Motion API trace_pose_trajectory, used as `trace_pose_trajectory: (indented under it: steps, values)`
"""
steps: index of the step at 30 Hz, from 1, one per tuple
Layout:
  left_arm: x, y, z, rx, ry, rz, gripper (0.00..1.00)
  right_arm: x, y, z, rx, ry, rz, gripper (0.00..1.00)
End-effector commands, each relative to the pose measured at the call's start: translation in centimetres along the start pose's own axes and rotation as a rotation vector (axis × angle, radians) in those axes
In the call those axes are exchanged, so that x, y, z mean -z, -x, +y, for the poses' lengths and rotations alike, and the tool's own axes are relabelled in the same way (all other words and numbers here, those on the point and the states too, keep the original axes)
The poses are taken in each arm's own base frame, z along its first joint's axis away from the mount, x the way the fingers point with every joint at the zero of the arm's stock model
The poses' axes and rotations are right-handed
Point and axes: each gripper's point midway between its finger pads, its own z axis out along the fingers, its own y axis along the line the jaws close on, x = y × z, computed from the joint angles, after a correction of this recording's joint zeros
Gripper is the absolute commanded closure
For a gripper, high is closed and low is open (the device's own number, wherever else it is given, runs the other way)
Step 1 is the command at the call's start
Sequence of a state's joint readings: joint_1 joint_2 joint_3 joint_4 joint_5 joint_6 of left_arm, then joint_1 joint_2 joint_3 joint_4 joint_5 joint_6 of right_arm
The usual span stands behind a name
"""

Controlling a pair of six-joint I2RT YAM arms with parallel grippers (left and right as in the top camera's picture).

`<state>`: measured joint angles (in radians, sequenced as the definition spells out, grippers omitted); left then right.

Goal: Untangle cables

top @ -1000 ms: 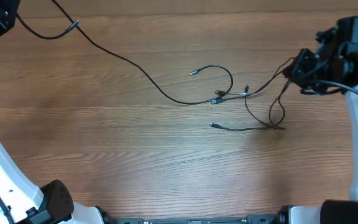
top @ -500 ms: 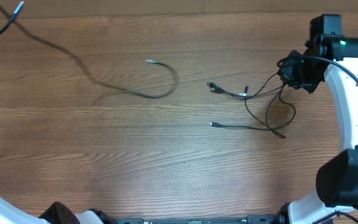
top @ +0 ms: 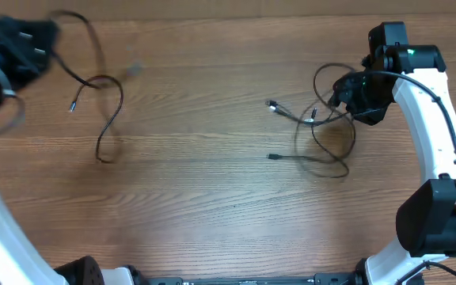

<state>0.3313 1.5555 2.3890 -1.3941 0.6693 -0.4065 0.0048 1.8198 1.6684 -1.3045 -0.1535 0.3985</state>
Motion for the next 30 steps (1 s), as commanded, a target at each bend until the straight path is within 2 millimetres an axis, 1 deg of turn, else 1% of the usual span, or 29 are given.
trace_pose_trajectory:
  steps: [1,4,6,8,10,13,16,19,20,24,26,28,30]
  values:
    - [-4.1,-3.5,2.1,-0.063,0.145,0.169,0.96,2.4,1.2,0.4,0.031,0.026,-0.05,0.35]
    - [-7.5,-7.6,2.1,-0.095,0.156,0.367,0.96,3.8,1.6,0.6,0.035,0.032,-0.066,0.29]
    - [-9.5,-9.9,2.4,-0.114,0.183,0.472,0.96,4.5,1.6,0.8,0.061,0.037,-0.072,0.25]
    - [-11.0,-11.6,3.4,-0.126,0.246,0.547,0.95,4.9,1.5,0.8,0.086,0.035,-0.07,0.22]
    - [-12.4,-12.2,5.3,-0.137,0.332,0.582,0.96,4.9,1.3,0.7,0.1,0.03,-0.061,0.21]
    - [-13.8,-12.6,8.3,-0.09,0.448,0.612,0.96,4.8,1.2,0.6,0.102,0.028,-0.058,0.2]
    - [-14.6,-13.5,10.6,-0.057,0.515,0.66,0.96,4.8,1.3,0.6,0.102,0.031,-0.062,0.2]
    - [-15.5,-14.6,13.7,-0.025,0.621,0.695,0.96,4.9,1.4,0.7,0.102,0.032,-0.065,0.19]
    - [-15.7,-14.8,14.1,-0.021,0.632,0.697,0.96,4.9,1.4,0.7,0.103,0.032,-0.065,0.19]
    - [-17.2,-16.7,17.0,0.016,0.672,0.735,0.95,4.9,1.4,0.7,0.103,0.032,-0.065,0.18]
    - [-17.7,-17.3,18.0,0.01,0.673,0.746,0.95,4.9,1.4,0.7,0.103,0.031,-0.065,0.18]
    - [-18.4,-18.2,18.7,-0.013,0.655,0.772,0.96,4.9,1.4,0.7,0.103,0.032,-0.066,0.18]
    - [-19.0,-19.1,18.6,-0.026,0.6,0.803,0.96,4.9,1.5,0.7,0.103,0.034,-0.07,0.18]
